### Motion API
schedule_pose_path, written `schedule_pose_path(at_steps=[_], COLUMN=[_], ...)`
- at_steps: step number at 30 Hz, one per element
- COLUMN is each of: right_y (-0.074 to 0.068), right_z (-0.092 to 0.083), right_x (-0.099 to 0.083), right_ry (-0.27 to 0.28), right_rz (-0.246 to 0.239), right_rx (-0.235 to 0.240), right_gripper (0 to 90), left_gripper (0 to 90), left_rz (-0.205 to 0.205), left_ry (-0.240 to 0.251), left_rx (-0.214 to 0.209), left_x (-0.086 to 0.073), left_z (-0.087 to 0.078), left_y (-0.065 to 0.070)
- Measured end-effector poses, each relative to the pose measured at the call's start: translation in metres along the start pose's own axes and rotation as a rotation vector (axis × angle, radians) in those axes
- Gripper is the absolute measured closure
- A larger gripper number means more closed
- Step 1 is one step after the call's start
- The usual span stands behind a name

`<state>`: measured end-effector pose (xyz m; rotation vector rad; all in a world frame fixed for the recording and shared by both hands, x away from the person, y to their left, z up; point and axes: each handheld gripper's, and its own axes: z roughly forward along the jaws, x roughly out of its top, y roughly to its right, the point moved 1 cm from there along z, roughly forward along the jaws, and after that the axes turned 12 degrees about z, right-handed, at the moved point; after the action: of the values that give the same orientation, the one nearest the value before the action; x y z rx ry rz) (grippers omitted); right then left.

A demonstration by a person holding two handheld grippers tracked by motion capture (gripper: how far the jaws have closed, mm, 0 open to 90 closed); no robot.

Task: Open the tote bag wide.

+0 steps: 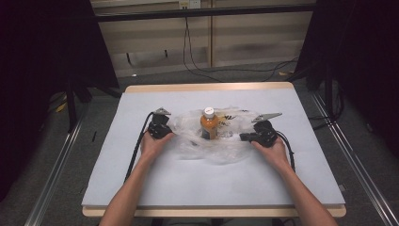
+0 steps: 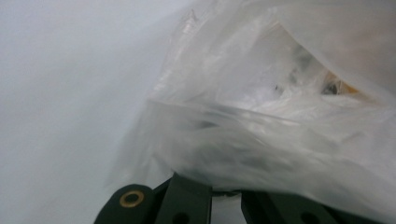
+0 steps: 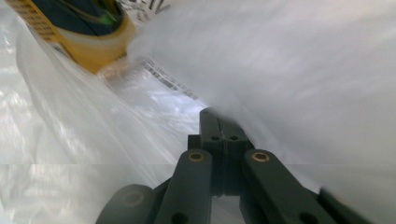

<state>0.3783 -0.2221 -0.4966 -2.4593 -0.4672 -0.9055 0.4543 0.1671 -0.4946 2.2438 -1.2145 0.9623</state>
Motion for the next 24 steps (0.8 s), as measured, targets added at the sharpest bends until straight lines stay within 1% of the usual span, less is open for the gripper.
schedule_pose_path(at_steps=[1, 4, 5, 6, 8, 10, 11, 12, 14, 15, 16, 17, 18, 20, 21, 22, 23, 24], right_y=[0.002, 0.006, 0.008, 0.009, 0.010, 0.010, 0.011, 0.011, 0.011, 0.012, 0.013, 0.012, 0.011, 0.007, 0.005, 0.003, 0.000, -0.002], right_z=[-0.002, -0.009, -0.011, -0.013, -0.017, -0.021, -0.023, -0.024, -0.025, -0.025, -0.025, -0.025, -0.025, -0.027, -0.028, -0.030, -0.032, -0.034], right_x=[-0.001, -0.006, -0.007, -0.009, -0.013, -0.016, -0.018, -0.020, -0.022, -0.022, -0.022, -0.022, -0.022, -0.021, -0.019, -0.018, -0.016, -0.015], right_ry=[-0.001, -0.004, -0.001, 0.000, -0.004, -0.006, -0.003, 0.004, 0.014, 0.013, 0.017, 0.018, 0.017, 0.026, 0.036, 0.047, 0.064, 0.077], right_rz=[0.001, 0.007, 0.008, 0.003, 0.007, -0.004, -0.012, -0.007, -0.009, -0.006, -0.004, -0.006, 0.000, -0.005, -0.010, -0.013, -0.006, 0.003], right_rx=[0.001, 0.011, 0.018, 0.023, 0.032, 0.030, 0.035, 0.035, 0.036, 0.045, 0.051, 0.046, 0.049, 0.046, 0.054, 0.062, 0.074, 0.085], right_gripper=[90.0, 90.0, 90.0, 90.0, 90.0, 90.0, 90.0, 90.0, 90.0, 90.0, 90.0, 90.0, 90.0, 90.0, 90.0, 90.0, 90.0, 90.0], left_gripper=[90.0, 90.0, 90.0, 90.0, 90.0, 90.0, 90.0, 90.0, 90.0, 90.0, 90.0, 90.0, 90.0, 90.0, 90.0, 90.0, 90.0, 90.0], left_rz=[0.000, 0.017, 0.011, 0.003, -0.006, 0.016, 0.014, 0.015, -0.006, 0.005, 0.008, -0.002, -0.016, -0.001, 0.015, 0.023, 0.027, 0.039], left_ry=[0.004, -0.025, -0.014, -0.005, -0.009, -0.022, -0.022, -0.020, -0.007, -0.020, -0.018, -0.019, -0.003, 0.002, 0.006, 0.020, 0.038, 0.053], left_rx=[0.000, 0.013, 0.004, 0.009, -0.006, -0.003, -0.010, -0.016, -0.006, -0.002, 0.000, -0.002, -0.003, -0.021, -0.020, -0.028, -0.041, -0.036], left_x=[-0.002, -0.006, -0.008, -0.010, -0.011, -0.012, -0.014, -0.016, -0.019, -0.018, -0.018, -0.019, -0.020, -0.020, -0.020, -0.018, -0.016, -0.013], left_z=[-0.002, -0.010, -0.011, -0.012, -0.014, -0.016, -0.018, -0.020, -0.022, -0.023, -0.023, -0.024, -0.023, -0.024, -0.027, -0.030, -0.034, -0.040], left_y=[0.000, -0.002, -0.002, -0.002, -0.002, -0.002, -0.003, -0.003, -0.001, 0.000, 0.001, 0.001, 0.001, 0.005, 0.007, 0.010, 0.013, 0.016])
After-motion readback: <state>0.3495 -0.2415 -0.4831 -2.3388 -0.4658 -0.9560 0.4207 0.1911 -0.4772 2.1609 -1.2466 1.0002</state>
